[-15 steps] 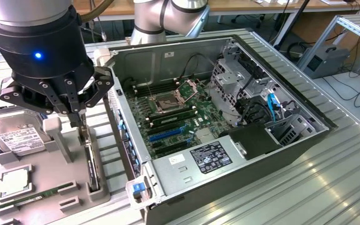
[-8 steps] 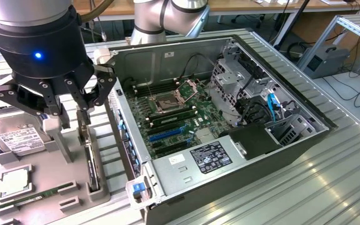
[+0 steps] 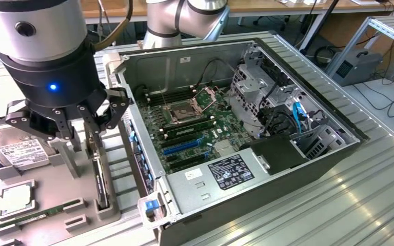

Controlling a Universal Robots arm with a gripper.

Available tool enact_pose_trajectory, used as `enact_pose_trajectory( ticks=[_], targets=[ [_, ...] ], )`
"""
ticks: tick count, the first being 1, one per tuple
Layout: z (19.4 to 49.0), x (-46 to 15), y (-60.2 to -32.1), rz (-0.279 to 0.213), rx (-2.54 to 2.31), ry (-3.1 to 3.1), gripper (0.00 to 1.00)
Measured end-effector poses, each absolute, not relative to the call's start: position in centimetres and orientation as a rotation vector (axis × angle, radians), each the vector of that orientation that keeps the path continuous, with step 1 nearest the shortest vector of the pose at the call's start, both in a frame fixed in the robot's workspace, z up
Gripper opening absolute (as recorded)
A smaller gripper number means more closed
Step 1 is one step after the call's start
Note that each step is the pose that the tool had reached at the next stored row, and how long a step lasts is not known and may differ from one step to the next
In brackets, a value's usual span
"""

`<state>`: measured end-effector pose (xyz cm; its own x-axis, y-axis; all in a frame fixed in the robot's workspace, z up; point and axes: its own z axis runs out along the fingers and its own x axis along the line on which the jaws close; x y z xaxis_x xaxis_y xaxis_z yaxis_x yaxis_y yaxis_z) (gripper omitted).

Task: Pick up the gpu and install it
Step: 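Pick up the gpu and move the gpu toward the slot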

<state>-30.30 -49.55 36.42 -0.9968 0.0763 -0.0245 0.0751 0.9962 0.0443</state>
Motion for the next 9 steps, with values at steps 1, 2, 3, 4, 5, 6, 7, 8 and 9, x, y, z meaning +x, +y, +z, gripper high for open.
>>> enact_pose_trajectory(
  ticks=[1, 2, 3, 4, 5, 6, 7, 8, 9],
  targets=[
    [36.1, -30.3, -49.5, 0.068, 0.118, 3.112, 0.36],
    [35.7, -30.3, -49.6, 0.067, 0.118, 3.113, 0.36],
    [35.4, -30.3, -49.6, 0.067, 0.118, 3.113, 0.36],
    [35.2, -30.3, -49.5, 0.067, 0.118, 3.113, 0.36],
    [35.0, -30.3, -49.5, 0.067, 0.118, 3.113, 0.36],
    [34.7, -30.3, -49.5, 0.067, 0.118, 3.113, 0.36],
    [34.2, -30.3, -49.5, 0.067, 0.118, 3.112, 0.36],
    [33.9, -30.3, -49.6, 0.067, 0.118, 3.113, 0.36],
    [33.6, -30.3, -49.6, 0.067, 0.118, 3.113, 0.36]
  ],
)
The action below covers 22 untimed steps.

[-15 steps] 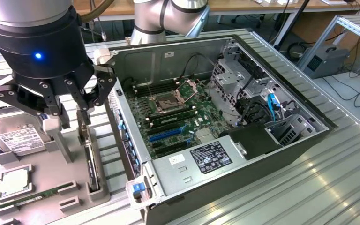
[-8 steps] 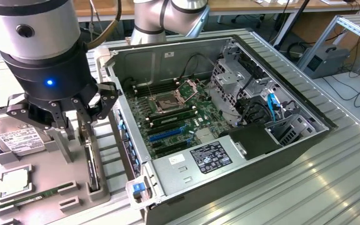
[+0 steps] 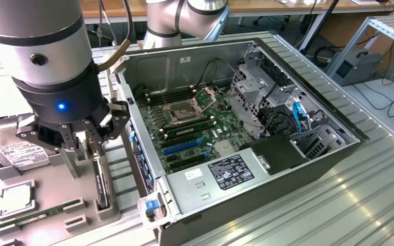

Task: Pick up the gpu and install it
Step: 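Pick up the gpu and move the gpu toward the slot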

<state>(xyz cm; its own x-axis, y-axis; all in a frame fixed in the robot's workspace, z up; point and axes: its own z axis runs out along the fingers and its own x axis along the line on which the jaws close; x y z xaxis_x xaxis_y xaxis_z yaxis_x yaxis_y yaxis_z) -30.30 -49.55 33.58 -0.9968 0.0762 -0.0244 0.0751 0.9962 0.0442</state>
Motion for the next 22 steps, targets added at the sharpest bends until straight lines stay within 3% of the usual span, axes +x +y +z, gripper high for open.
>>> enact_pose_trajectory(
  ticks=[9, 22],
  targets=[
    [30.6, -30.4, -49.5, 0.067, 0.118, 3.112, 0.36],
    [28.8, -30.4, -49.5, 0.068, 0.118, 3.112, 0.36]
  ],
)
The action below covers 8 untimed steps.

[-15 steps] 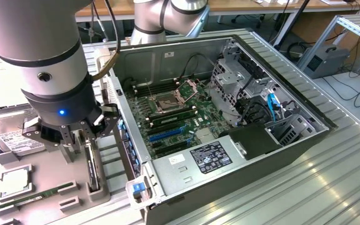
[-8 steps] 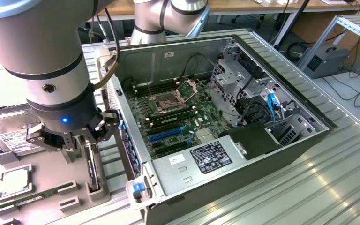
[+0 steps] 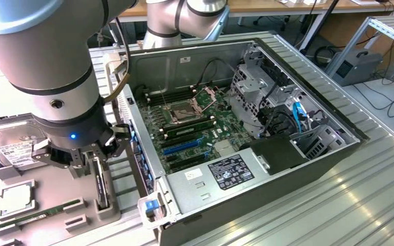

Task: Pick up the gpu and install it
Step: 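Pick up the gpu and move the gpu toward the slot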

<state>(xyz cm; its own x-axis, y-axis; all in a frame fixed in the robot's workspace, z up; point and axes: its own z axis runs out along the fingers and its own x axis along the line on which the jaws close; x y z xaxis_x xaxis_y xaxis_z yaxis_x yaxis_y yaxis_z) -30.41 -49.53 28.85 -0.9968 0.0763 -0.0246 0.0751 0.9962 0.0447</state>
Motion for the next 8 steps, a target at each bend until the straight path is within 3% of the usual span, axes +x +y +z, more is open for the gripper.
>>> enact_pose_trajectory(
  ticks=[8],
  targets=[
    [28.2, -30.4, -49.08, 0.068, 0.118, 3.112, 0.36]
  ],
)
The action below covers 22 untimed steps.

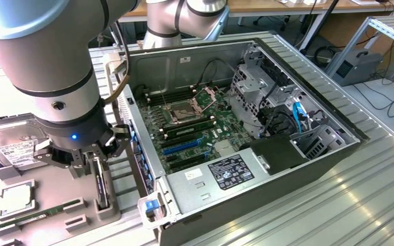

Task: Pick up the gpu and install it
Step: 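Pick up the gpu and move the gpu toward the slot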

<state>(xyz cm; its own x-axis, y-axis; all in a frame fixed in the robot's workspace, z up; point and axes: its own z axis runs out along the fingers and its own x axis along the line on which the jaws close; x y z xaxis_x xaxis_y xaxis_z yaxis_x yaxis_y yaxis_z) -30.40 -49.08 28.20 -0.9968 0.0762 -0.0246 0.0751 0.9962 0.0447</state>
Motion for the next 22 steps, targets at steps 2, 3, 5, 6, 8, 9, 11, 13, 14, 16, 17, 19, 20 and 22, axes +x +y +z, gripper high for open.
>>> enact_pose_trajectory(
  ticks=[2, 3, 5, 6, 8, 9, 11, 13, 14, 16, 17, 19, 20, 22],
  targets=[
    [28.0, -30.4, -49.0, 0.068, 0.118, 3.113, 0.36],
    [27.9, -30.4, -49.0, 0.068, 0.118, 3.112, 0.36],
    [27.5, -30.4, -48.9, 0.068, 0.118, 3.113, 0.36],
    [27.4, -30.4, -48.9, 0.068, 0.118, 3.112, 0.36],
    [27.2, -30.4, -48.8, 0.068, 0.118, 3.113, 0.36],
    [27.0, -30.4, -48.7, 0.068, 0.118, 3.112, 0.36],
    [26.9, -30.4, -48.7, 0.068, 0.118, 3.112, 0.36],
    [26.5, -30.4, -48.6, 0.068, 0.118, 3.113, 0.36],
    [26.3, -30.4, -48.6, 0.068, 0.118, 3.112, 0.36],
    [26.1, -30.4, -48.5, 0.068, 0.118, 3.113, 0.36],
    [25.8, -30.4, -48.4, 0.068, 0.118, 3.112, 0.36],
    [25.4, -30.4, -48.3, 0.068, 0.118, 3.112, 0.36],
    [25.3, -30.4, -48.3, 0.068, 0.118, 3.113, 0.36],
    [24.9, -30.4, -48.2, 0.068, 0.118, 3.113, 0.36]
  ],
)
